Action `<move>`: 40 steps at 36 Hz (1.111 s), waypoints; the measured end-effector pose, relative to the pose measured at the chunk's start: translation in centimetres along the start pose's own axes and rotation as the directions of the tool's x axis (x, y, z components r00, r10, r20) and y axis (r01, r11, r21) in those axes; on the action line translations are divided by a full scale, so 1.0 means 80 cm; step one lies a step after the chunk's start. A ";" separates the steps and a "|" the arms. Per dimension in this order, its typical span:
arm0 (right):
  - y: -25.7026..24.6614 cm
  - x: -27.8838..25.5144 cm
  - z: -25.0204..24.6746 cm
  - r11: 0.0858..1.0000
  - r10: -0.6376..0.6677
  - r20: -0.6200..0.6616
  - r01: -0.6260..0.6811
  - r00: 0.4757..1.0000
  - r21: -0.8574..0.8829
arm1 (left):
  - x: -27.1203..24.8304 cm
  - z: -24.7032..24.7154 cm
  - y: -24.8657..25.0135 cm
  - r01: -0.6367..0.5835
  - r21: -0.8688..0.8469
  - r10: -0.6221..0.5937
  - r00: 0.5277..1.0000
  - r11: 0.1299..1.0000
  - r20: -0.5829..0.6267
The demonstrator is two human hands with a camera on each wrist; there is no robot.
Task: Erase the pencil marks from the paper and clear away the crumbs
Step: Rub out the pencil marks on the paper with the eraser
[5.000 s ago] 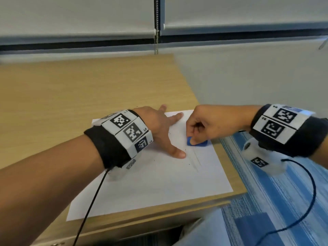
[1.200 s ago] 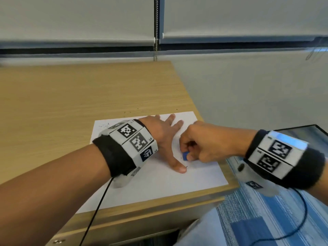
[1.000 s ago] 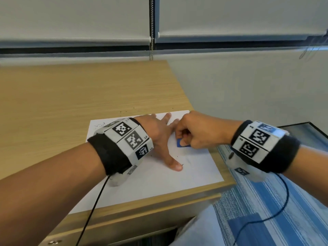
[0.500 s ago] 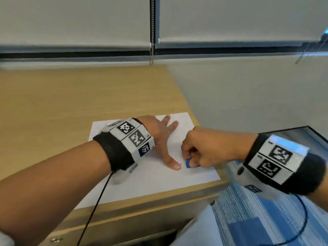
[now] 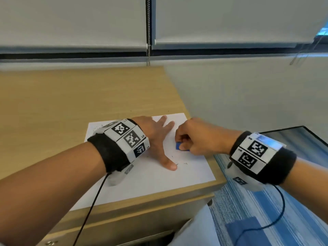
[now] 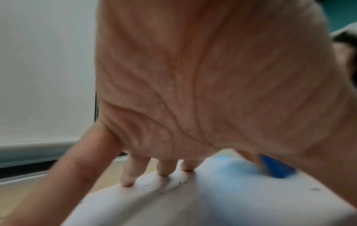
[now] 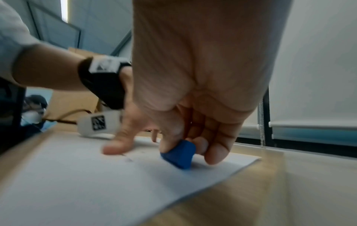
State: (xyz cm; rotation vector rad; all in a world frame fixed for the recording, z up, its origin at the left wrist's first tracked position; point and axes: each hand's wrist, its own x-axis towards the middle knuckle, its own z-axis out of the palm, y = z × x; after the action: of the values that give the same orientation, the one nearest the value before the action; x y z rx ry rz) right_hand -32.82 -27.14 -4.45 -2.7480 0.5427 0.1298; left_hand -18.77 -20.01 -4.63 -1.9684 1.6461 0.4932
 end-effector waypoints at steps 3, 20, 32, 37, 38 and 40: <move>-0.009 -0.014 0.006 0.997 -0.064 0.110 0.059 0.992 0.047 | 0.001 0.001 0.001 -0.006 0.007 0.006 1.000 1.000 0.001; -0.024 -0.002 0.005 0.994 -0.088 0.153 0.078 0.984 0.075 | -0.043 0.021 -0.025 -0.105 0.093 0.110 0.993 0.990 -0.049; -0.027 0.026 0.005 0.998 -0.055 0.078 0.057 0.995 -0.030 | -0.039 0.024 -0.028 -0.106 0.076 0.112 0.990 0.991 -0.080; -0.040 0.024 0.012 0.993 -0.120 0.152 0.116 0.981 0.036 | -0.039 0.026 -0.030 -0.105 0.050 0.109 0.991 0.993 -0.075; -0.036 0.030 0.008 0.995 -0.101 0.129 0.099 0.986 0.023 | -0.038 0.027 -0.031 -0.105 0.034 0.107 0.992 0.994 -0.065; -0.024 0.042 0.000 0.999 -0.051 0.068 0.051 0.996 0.002 | -0.036 0.028 -0.033 -0.099 0.020 0.100 0.994 0.995 -0.045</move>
State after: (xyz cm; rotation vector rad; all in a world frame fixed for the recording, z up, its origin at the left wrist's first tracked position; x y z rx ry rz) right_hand -28.94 -26.66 -4.35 -2.7429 0.4541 0.2098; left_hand -16.61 -16.05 -4.30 -1.9050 1.7776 0.4728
